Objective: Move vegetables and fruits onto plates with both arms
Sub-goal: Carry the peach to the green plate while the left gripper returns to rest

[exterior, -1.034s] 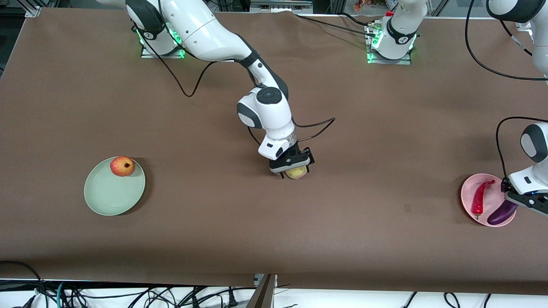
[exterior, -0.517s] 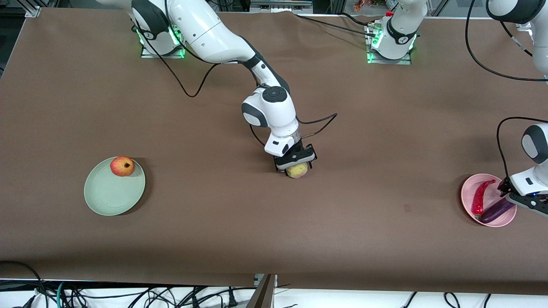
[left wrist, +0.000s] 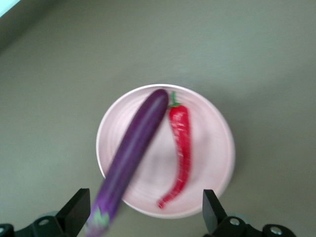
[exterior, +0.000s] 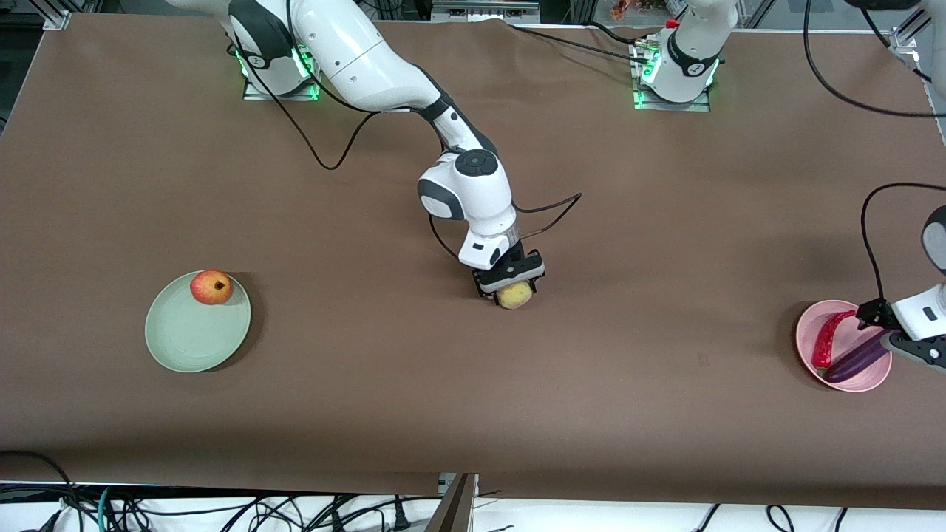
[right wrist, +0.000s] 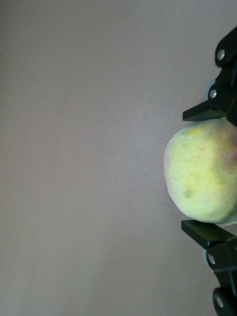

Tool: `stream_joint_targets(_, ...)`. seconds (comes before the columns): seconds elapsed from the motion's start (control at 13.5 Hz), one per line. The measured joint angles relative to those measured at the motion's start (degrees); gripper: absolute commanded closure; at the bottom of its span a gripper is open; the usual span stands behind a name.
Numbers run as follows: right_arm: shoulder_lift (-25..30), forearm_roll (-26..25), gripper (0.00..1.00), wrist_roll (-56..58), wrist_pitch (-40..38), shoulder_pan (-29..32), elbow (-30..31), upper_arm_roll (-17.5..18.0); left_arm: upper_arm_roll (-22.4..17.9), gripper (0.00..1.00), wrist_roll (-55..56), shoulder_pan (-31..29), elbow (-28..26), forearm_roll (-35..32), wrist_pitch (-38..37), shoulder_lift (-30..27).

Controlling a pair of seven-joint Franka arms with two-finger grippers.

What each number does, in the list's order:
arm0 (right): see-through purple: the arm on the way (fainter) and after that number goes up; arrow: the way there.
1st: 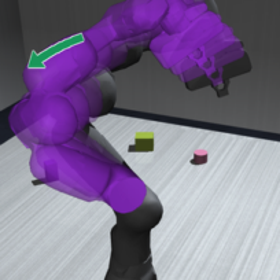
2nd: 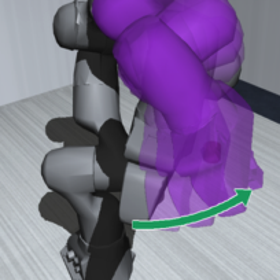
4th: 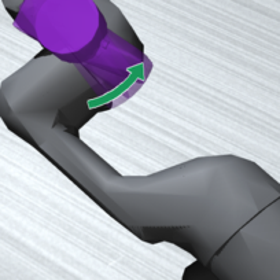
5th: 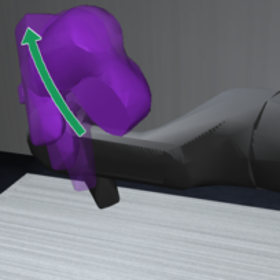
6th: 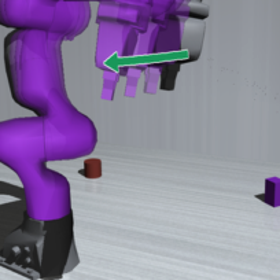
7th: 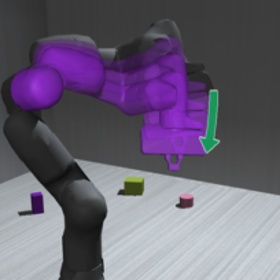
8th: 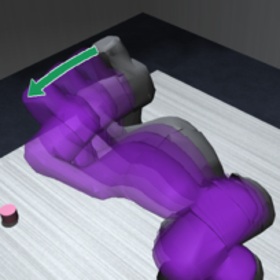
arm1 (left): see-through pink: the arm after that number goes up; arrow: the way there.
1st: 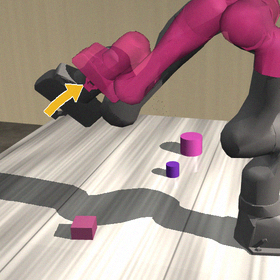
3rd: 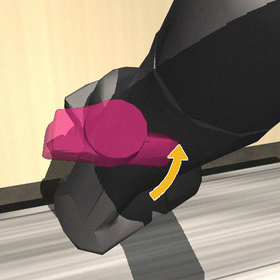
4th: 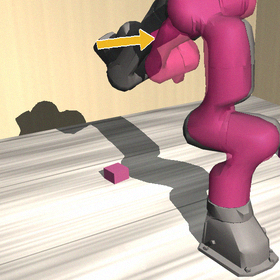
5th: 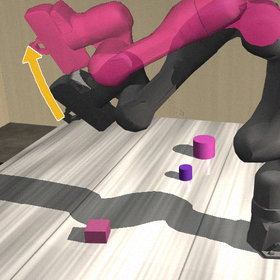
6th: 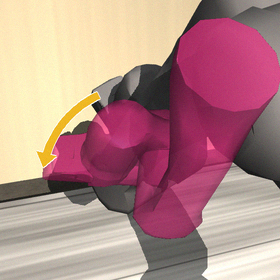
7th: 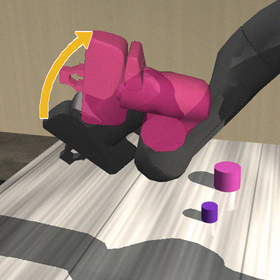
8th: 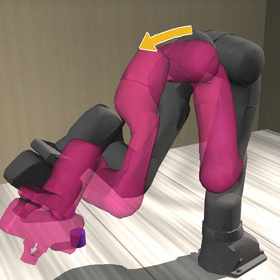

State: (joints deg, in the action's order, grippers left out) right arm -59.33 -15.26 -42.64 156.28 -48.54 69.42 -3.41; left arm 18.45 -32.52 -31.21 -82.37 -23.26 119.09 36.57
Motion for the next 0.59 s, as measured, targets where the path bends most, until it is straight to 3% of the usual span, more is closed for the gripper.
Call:
stream_joint_targets(0.37, 0.58, 0.0, 0.88, 0.07, -1.53, 0.3, -1.2, -0.57, 12.01, 0.0, 22.04, 0.68, 0.11, 0.45, -19.79, -8.76)
stream_joint_targets(0.59, 5.34, 0.71, 0.88, 6.29, -13.82, 4.3, -3.12, -0.45, 18.42, 0.0, 32.34, 1.23, 1.26, 2.19, -27.22, -12.91)
